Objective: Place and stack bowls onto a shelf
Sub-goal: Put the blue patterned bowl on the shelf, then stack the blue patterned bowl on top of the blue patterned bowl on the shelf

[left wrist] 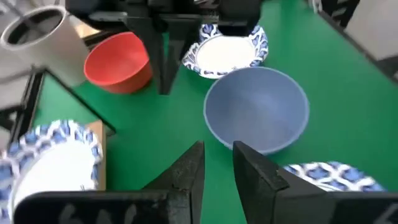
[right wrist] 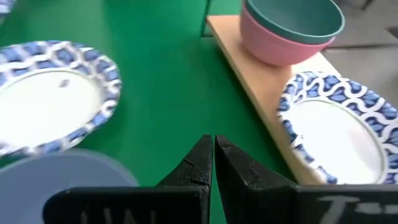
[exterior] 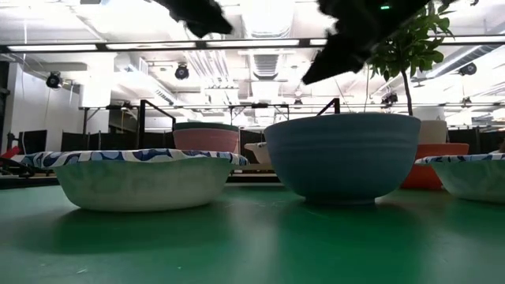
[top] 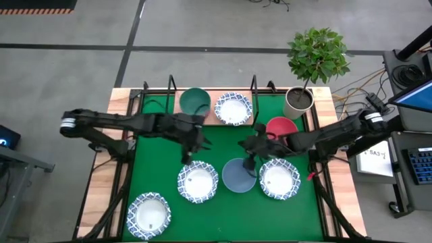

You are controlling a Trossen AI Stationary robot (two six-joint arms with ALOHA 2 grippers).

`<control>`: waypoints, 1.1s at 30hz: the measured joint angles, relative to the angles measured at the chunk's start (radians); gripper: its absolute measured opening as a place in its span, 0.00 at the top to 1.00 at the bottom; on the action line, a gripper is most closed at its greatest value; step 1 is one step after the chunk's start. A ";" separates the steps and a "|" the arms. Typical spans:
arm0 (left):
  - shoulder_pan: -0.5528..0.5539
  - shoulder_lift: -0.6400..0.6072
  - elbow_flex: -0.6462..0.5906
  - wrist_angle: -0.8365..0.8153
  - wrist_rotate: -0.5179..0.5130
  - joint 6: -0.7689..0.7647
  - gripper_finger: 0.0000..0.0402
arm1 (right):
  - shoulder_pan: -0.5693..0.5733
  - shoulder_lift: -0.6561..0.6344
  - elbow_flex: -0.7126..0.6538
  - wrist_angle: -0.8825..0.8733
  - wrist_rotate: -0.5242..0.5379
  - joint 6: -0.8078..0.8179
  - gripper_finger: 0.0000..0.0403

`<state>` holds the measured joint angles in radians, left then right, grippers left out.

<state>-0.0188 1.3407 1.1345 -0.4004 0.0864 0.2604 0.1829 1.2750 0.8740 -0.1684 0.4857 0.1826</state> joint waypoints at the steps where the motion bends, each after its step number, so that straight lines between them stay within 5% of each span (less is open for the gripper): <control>1: -0.002 -0.033 -0.024 0.004 0.001 -0.021 0.85 | -0.021 0.019 0.035 -0.042 -0.007 -0.004 0.98; 10: -0.013 -0.251 -0.241 0.083 0.000 -0.147 0.86 | -0.222 0.251 0.328 -0.366 -0.214 -0.153 0.98; 18: -0.013 -0.334 -0.317 0.079 0.000 -0.204 0.86 | -0.324 0.412 0.457 -0.523 -0.224 -0.207 0.98; 26: -0.013 -0.330 -0.344 0.056 0.000 -0.238 0.86 | -0.378 0.446 0.474 -0.526 -0.171 -0.235 0.98; 33: -0.012 -0.286 -0.358 -0.019 0.000 -0.364 0.85 | -0.314 0.385 0.467 -0.533 -0.179 -0.201 0.98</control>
<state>-0.0311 1.0544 0.7761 -0.4195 0.0864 -0.1037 -0.1314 1.6598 1.3411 -0.7015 0.3065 -0.0180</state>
